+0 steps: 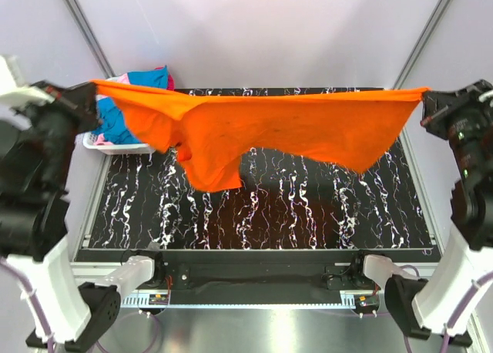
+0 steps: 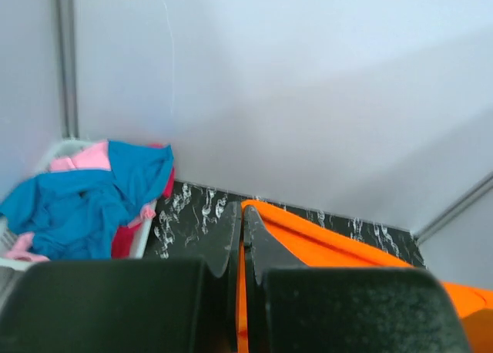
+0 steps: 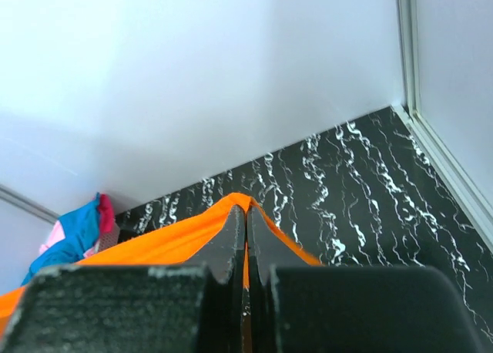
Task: Fold and stack the t-shirts
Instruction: Fold the tshirt
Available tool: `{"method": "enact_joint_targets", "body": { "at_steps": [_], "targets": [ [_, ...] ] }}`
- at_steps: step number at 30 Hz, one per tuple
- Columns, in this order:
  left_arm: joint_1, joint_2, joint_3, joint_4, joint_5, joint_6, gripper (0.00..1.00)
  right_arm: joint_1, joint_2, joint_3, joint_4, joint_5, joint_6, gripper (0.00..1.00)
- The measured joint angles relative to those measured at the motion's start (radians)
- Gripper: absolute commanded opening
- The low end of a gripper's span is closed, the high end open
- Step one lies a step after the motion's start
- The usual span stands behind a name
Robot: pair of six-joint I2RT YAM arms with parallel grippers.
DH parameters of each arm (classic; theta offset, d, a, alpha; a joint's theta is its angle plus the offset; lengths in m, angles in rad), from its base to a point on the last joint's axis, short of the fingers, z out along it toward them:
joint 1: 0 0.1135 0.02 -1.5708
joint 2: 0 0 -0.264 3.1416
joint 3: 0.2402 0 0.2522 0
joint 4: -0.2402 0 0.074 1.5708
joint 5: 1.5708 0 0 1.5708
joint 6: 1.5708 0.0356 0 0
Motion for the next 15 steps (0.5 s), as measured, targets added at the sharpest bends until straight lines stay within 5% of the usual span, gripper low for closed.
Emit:
{"method": "enact_joint_targets", "body": {
  "at_steps": [8,15],
  "targets": [
    [0.001,-0.034,0.088,-0.05,-0.063,0.028,0.0,0.0,-0.031,0.024,0.0,-0.033,0.021,0.0],
    [0.001,0.206,0.117,-0.084,-0.096,-0.02,0.0,0.002,0.05,-0.132,0.116,-0.031,0.068,0.0]
  ]
}}
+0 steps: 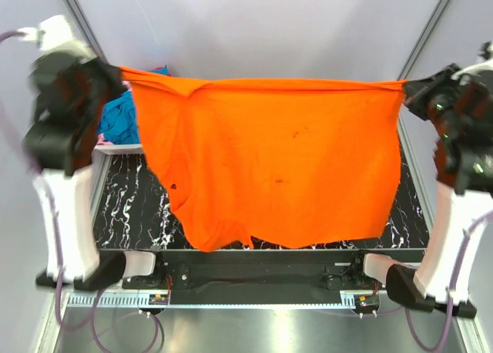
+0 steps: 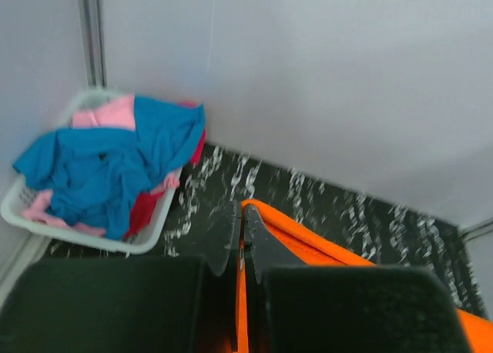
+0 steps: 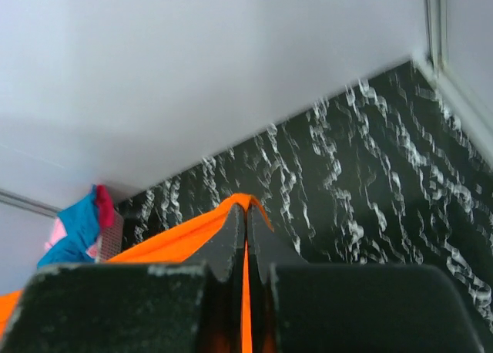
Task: Fold and stack the t-shirts
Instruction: Fold the tshirt
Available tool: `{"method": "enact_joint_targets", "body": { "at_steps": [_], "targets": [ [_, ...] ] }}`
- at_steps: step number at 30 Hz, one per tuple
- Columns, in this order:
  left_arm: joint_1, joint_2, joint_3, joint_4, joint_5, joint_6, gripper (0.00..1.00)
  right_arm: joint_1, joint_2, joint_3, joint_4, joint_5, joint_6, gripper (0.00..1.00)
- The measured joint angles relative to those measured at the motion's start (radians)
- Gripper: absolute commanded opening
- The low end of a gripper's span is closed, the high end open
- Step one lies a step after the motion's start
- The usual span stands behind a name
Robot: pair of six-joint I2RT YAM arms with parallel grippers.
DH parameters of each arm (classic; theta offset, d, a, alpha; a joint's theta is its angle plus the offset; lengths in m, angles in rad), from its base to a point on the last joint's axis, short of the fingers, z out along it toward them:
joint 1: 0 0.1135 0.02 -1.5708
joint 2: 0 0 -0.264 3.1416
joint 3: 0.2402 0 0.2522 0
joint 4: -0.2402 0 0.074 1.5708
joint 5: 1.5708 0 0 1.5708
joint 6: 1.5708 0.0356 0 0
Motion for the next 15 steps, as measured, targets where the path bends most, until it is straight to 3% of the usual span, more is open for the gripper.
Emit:
{"method": "enact_joint_targets", "body": {
  "at_steps": [4,8,12,15],
  "targets": [
    [0.0,0.213,-0.07,0.004,-0.001,-0.056,0.0,0.0,0.08,-0.246,0.128,0.014,0.042,0.0],
    [0.0,0.421,-0.173,0.017,0.011,-0.105,0.0,0.001,0.284,-0.445,0.255,0.026,0.09,0.0],
    [-0.002,0.655,-0.186,0.043,0.038,-0.137,0.0,0.002,0.544,-0.486,0.32,0.023,0.109,0.0],
    [-0.002,0.817,-0.123,0.064,0.061,-0.15,0.0,0.005,0.73,-0.424,0.352,-0.002,0.101,0.0]
  ]
}}
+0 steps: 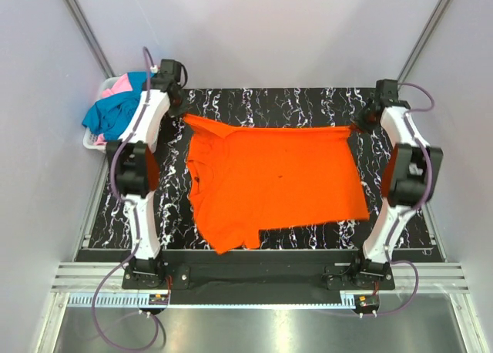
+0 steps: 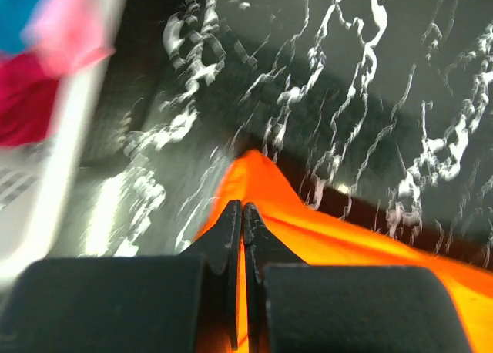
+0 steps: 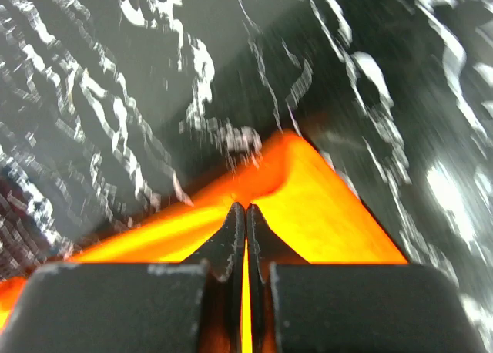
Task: Fold and stack the t-shirts
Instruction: Fold the tshirt
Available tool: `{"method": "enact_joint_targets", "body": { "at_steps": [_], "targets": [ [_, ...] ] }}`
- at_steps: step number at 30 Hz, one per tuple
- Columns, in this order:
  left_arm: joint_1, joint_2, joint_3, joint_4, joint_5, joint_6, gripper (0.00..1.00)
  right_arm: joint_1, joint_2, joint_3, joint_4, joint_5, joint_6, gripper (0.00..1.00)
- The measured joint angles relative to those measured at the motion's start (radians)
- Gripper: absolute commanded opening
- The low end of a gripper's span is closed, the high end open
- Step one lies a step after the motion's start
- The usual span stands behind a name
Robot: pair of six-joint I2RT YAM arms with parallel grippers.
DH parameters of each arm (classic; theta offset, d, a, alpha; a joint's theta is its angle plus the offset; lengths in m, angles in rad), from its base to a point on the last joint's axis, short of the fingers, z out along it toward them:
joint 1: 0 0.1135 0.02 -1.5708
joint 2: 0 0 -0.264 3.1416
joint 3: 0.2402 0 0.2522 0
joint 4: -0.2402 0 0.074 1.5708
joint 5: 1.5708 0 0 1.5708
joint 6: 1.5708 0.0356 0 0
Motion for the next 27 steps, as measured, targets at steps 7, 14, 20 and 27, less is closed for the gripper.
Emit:
{"method": "enact_joint_targets", "body": {
  "at_steps": [7,14,20,27],
  "targets": [
    [0.0,0.286,0.299,0.056,0.054,-0.019,0.0,0.019,0.41,0.463,-0.035,-0.067,-0.058,0.0],
    [0.001,0.313,0.288,0.196,0.154,-0.063,0.0,0.032,0.636,0.834,-0.138,-0.093,-0.101,0.0],
    [0.002,0.292,0.106,0.282,0.244,-0.108,0.0,0.033,0.663,0.862,-0.197,-0.067,-0.114,0.0],
    [-0.002,0.164,-0.07,0.312,0.265,-0.123,0.0,0.033,0.663,0.859,-0.209,-0.014,-0.116,0.0]
  ]
}}
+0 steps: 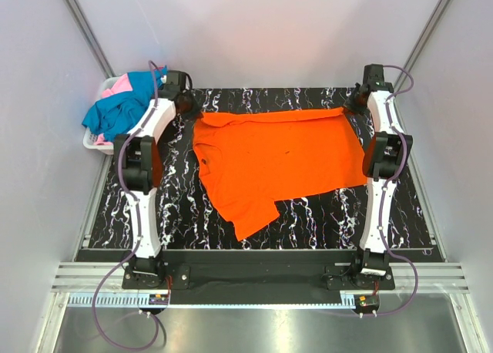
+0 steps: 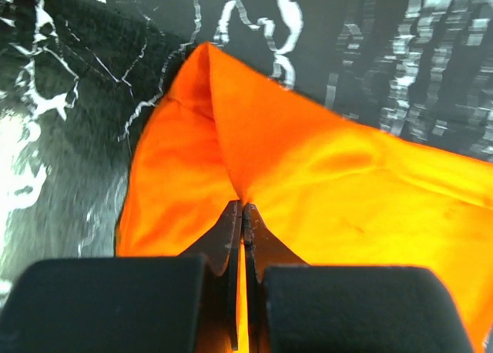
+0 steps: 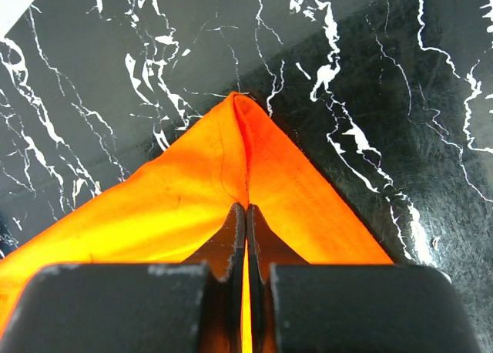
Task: Fold and stack the t-shirts
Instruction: Fold the tshirt
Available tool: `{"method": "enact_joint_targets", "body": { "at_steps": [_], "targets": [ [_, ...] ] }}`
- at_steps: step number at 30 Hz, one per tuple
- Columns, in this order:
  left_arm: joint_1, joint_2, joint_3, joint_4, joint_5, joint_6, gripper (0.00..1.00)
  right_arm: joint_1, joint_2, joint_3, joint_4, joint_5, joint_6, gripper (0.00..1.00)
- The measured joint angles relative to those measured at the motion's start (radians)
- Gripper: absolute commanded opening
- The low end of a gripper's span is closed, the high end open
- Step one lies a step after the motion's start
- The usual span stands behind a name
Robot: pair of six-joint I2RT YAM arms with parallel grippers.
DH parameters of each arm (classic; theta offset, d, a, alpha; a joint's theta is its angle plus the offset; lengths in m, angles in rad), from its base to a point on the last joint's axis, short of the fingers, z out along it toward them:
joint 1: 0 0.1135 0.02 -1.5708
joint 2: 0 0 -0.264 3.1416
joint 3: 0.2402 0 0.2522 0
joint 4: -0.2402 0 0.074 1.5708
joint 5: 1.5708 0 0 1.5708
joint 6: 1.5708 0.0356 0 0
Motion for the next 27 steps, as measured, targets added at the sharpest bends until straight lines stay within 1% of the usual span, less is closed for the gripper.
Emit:
{"method": "enact_joint_targets", "body": {
  "at_steps": [7,11,18,27],
  "targets": [
    [-0.012,-0.192,-0.076,0.045,0.004,0.0,0.0,0.0,-0.005,-0.035,0.002,0.011,0.0,0.0],
    [-0.023,-0.267,-0.124,0.058,0.005,0.0,0.0,0.0,-0.019,-0.069,0.002,0.031,0.0,0.0],
    [-0.049,-0.319,-0.245,0.07,0.002,0.001,0.0,0.0,-0.066,-0.116,0.002,0.064,0.0,0.0],
    [-0.075,-0.374,-0.405,0.062,-0.045,-0.002,0.0,0.0,-0.105,-0.144,0.0,0.163,0.001,0.0]
  ]
}}
